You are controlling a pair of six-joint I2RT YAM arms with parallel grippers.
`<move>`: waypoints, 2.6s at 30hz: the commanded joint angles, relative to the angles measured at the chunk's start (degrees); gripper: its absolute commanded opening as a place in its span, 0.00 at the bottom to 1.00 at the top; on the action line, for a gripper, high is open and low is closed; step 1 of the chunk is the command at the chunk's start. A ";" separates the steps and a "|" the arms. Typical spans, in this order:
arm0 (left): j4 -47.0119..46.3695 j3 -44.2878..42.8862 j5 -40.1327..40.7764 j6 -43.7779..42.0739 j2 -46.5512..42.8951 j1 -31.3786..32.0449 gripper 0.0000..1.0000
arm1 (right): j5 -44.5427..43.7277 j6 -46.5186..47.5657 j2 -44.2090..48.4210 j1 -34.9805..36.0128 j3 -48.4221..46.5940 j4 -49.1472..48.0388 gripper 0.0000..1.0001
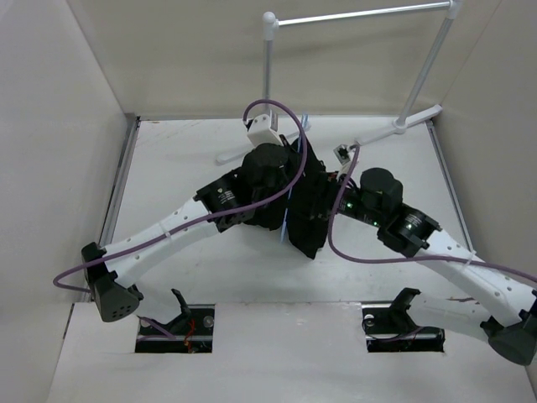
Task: Place the trousers on the hanger
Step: Place the hanger at the clothesline.
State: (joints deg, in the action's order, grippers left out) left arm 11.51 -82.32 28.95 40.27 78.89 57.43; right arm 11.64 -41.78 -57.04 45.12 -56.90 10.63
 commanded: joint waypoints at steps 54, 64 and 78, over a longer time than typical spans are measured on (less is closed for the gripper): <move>11.78 35.91 -1.00 6.83 -37.14 -14.93 0.80 | 16.04 7.15 -39.72 -40.42 -59.89 4.65 0.00; 11.34 39.43 -2.05 9.12 -36.27 -15.99 0.81 | 18.60 6.89 -47.29 -42.62 -67.46 5.98 0.00; 11.87 39.96 -2.58 9.39 -36.00 -19.24 1.00 | 18.86 5.92 -52.04 -46.05 -65.53 5.89 0.00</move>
State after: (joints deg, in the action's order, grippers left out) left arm 23.55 -42.96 26.13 49.01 43.27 38.81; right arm 30.26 -37.06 -110.61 -0.30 -120.25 22.55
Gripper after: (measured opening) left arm 0.994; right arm 0.071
